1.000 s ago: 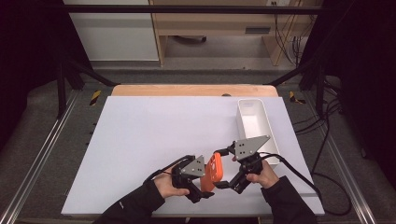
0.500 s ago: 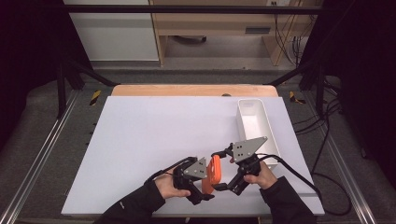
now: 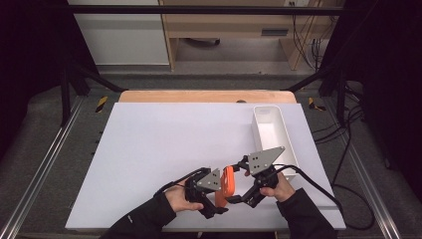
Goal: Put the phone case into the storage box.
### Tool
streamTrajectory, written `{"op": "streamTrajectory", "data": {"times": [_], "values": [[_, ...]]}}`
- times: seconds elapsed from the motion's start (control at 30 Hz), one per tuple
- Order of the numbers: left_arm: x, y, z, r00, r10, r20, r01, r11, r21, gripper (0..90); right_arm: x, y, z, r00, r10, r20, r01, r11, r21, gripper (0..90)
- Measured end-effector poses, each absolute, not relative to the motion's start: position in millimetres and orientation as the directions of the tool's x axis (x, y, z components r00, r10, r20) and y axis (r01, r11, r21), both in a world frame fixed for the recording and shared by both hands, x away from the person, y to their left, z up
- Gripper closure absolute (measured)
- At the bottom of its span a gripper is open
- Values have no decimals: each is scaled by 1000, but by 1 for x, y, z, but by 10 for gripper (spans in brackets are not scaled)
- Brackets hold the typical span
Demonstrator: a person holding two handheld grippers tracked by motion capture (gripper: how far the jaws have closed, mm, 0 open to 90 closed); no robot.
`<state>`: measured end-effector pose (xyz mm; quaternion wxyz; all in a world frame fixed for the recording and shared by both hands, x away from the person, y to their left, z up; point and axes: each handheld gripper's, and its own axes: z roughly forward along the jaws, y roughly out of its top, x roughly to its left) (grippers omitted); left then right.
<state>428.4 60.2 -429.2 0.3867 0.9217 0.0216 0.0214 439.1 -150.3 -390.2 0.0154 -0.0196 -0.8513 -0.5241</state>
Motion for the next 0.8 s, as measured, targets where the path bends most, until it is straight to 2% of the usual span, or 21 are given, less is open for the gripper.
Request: {"op": "streamTrajectory", "data": {"times": [0.53,0.8], "values": [[428,60,-428,998,59,19,28,-702,712,154,439,-151,-390,-998,13,55,55,447,893,163],[426,58,-428,999,41,20,15,-713,701,155,439,-148,-392,-998,18,59,61,441,895,104]]}}
